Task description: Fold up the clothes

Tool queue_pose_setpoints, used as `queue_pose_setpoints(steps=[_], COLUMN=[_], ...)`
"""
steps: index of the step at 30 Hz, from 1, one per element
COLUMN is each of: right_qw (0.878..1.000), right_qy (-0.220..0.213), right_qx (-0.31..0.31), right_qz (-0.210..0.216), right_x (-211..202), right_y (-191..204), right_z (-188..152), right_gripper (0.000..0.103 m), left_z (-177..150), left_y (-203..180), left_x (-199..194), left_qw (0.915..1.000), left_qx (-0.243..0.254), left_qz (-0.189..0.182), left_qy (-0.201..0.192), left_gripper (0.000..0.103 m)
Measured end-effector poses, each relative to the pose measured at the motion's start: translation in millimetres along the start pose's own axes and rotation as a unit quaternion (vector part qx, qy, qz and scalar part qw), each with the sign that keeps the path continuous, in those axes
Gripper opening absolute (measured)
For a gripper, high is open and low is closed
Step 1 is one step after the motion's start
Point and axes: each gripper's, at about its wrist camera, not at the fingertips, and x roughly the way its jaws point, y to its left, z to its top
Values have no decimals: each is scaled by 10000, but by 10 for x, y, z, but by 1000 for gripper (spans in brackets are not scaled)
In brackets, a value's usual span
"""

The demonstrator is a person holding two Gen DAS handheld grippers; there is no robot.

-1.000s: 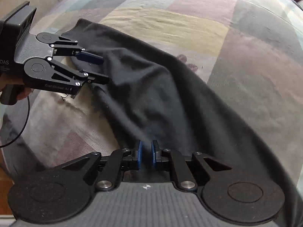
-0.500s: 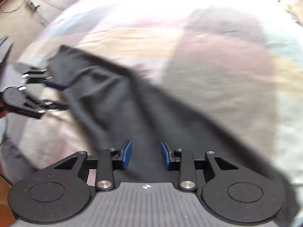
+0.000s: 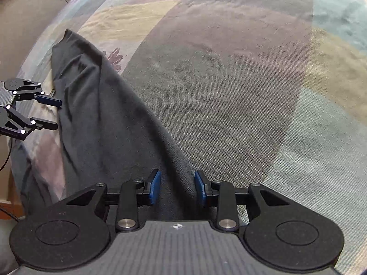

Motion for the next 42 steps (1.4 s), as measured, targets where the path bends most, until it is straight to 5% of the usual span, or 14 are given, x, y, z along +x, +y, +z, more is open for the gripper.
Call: queue_pose_setpoints(steps=[6, 11, 17, 23, 25, 32, 36, 42], right_qw=[9924, 9688, 9580, 9679, 9796, 9960, 9962, 9875], right_qy=[299, 538, 807, 733, 587, -117, -419, -1045], right_qx=[586, 1272, 1448, 962, 704, 202, 635, 1165], right_qz=[1041, 2058, 2342, 2202, 1791, 865, 433, 199], right_x=[133, 257, 197, 300, 292, 10, -102, -574], right_y=[-397, -687, -821, -636, -539, -328, -489, -605], right_z=[296, 265, -77, 176, 175, 76, 66, -164], right_gripper=[39, 47, 43, 33, 2, 4, 3, 16], left_z=[28, 39, 76, 202, 218, 210, 244, 260], left_y=[-43, -156, -194, -212, -275, -344, -344, -383], left_x=[29, 65, 56, 157, 167, 51, 49, -22], left_qw=[10000, 9999, 9996, 9992, 9994, 9993, 9996, 9992], left_qx=[-27, 162, 218, -107, -10, 209, 221, 286], left_qz=[-11, -25, -173, -391, -360, -314, -199, -234], left_qy=[59, 1, -46, -40, 5, 0, -14, -150], left_gripper=[53, 53, 53, 53, 53, 53, 53, 53])
